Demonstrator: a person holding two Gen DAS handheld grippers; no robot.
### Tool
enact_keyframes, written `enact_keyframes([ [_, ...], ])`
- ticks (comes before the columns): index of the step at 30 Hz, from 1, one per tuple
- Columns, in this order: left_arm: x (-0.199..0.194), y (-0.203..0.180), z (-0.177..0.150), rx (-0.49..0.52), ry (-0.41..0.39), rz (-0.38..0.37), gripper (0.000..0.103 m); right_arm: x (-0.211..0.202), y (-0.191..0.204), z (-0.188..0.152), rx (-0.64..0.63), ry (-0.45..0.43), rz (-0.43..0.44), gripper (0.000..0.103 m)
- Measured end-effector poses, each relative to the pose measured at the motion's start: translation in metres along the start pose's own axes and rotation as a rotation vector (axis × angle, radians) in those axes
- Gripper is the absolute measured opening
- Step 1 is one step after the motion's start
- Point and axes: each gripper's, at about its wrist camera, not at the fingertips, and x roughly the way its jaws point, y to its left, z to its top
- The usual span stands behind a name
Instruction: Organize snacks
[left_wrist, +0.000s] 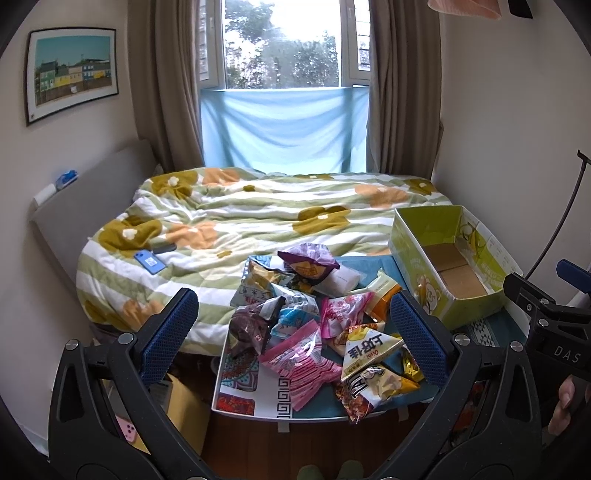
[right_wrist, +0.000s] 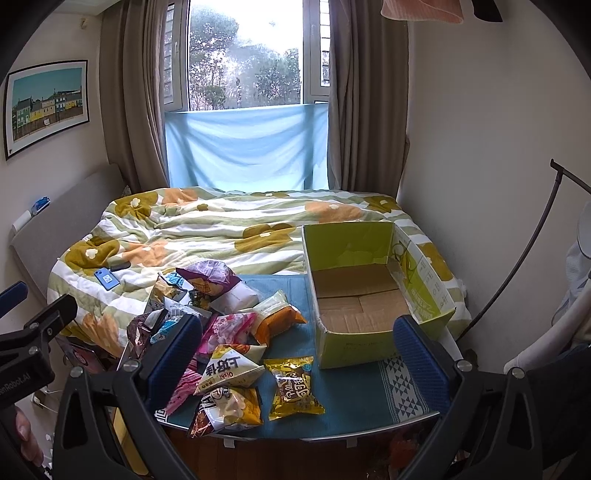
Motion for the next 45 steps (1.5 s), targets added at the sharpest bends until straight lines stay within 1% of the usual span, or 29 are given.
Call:
enact_keyframes([
  [22,0.002,0.002,0.002,0.007,-0.006,0.003,0.103,0.0,0.0,0.001,0.0,0.001,0.002,0.103],
  [25,0.004,0.004,0.005,0.001,0.0,-0.009,0.103,0.0,0.0,0.0,0.0,0.0,-0.002,0.103],
  [28,0.007,0.006,0.007,-0.018,0.022,-0.047,0.103,-0.002,-0.003,0.003,0.008,0.011,-0.015,0.103],
  [32,0.022,0.004,-0.001,-0.023,0.077,-0.102,0.103,-0.002,-0.012,0.002,0.016,0.039,-0.05,0.103],
  [34,0.034,0.002,-0.01,-0.022,0.12,-0.126,0.103,0.002,-0.018,-0.004,0.027,0.066,-0.06,0.103],
  [37,0.051,-0.004,-0.027,-0.037,0.189,-0.139,0.103,0.012,-0.025,-0.016,0.034,0.11,-0.055,0.103],
  [41,0.074,-0.014,-0.049,-0.105,0.284,-0.166,0.103,0.031,-0.039,-0.031,0.062,0.163,0.001,0.103],
  [45,0.102,-0.029,-0.07,-0.161,0.379,-0.14,0.103,0.059,-0.054,-0.044,0.065,0.218,0.078,0.103],
])
